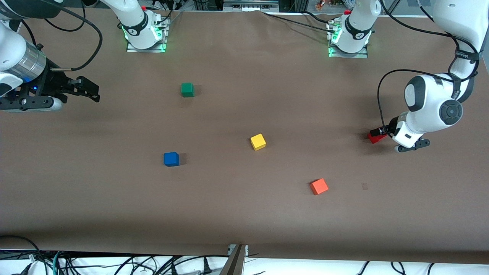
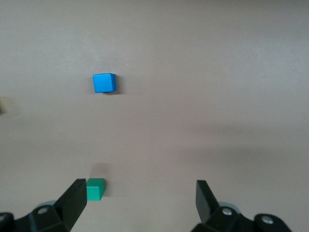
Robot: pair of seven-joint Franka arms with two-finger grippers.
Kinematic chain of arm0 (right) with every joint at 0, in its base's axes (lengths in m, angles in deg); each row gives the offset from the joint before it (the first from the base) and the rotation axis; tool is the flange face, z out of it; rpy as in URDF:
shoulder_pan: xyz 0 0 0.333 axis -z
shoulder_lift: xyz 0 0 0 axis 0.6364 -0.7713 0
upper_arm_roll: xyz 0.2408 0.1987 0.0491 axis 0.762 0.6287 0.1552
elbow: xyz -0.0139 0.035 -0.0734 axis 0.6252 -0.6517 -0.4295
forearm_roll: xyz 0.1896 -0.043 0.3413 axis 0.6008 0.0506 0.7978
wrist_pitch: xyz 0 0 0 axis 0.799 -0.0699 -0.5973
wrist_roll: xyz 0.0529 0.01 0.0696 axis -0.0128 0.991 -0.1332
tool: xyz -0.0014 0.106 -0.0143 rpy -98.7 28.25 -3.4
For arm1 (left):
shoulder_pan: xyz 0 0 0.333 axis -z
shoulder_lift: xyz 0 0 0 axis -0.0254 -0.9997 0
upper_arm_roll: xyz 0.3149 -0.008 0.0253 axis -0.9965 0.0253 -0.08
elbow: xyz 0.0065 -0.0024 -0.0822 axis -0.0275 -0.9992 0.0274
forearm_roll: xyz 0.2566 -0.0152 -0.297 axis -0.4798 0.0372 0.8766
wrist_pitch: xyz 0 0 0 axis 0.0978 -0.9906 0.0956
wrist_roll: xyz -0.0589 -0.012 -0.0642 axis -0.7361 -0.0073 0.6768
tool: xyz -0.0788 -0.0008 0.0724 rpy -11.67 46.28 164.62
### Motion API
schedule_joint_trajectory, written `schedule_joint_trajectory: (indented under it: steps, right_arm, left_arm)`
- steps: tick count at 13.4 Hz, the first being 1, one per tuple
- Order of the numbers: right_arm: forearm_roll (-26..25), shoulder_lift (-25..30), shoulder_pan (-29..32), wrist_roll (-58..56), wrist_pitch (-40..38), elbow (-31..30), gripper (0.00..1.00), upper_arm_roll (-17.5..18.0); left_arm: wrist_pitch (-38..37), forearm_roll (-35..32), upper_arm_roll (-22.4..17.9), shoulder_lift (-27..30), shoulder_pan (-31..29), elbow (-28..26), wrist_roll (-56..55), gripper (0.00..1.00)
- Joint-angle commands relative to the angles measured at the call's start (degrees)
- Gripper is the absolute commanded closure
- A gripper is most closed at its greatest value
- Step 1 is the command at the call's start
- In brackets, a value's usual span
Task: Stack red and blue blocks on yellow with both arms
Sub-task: 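Reach the left gripper down over the red cube, then close the left gripper on the red cube and lift it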
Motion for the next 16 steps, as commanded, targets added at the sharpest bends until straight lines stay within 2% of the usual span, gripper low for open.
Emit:
schedule_joint_trajectory:
  steps: [1, 4, 14, 16]
  right_arm:
    - [0.6, 0.3, 0.4, -0.2, 0.1, 0.3, 0.0, 0.1]
    - [0.6, 0.2, 0.4, -0.2, 0.2, 0.3, 0.0, 0.0]
    - [0.6, 0.2, 0.3, -0.1, 0.6, 0.3, 0.0, 0.2]
    - [0.6, 0.2, 0.3, -0.1, 0.6, 0.3, 0.0, 0.2]
  left_arm:
    - [1.7, 0.5, 0.2, 1.9, -1.0, -1.9, -1.3, 0.0]
    - [8.3, 0.5, 0.3, 1.1, -1.0, -4.8, -4.4, 0.0]
    - [12.5, 0.6, 0.3, -1.3, -1.7, -4.8, -6.9, 0.01]
    - [12.5, 0.6, 0.3, -1.4, -1.7, -4.8, -7.1, 0.19]
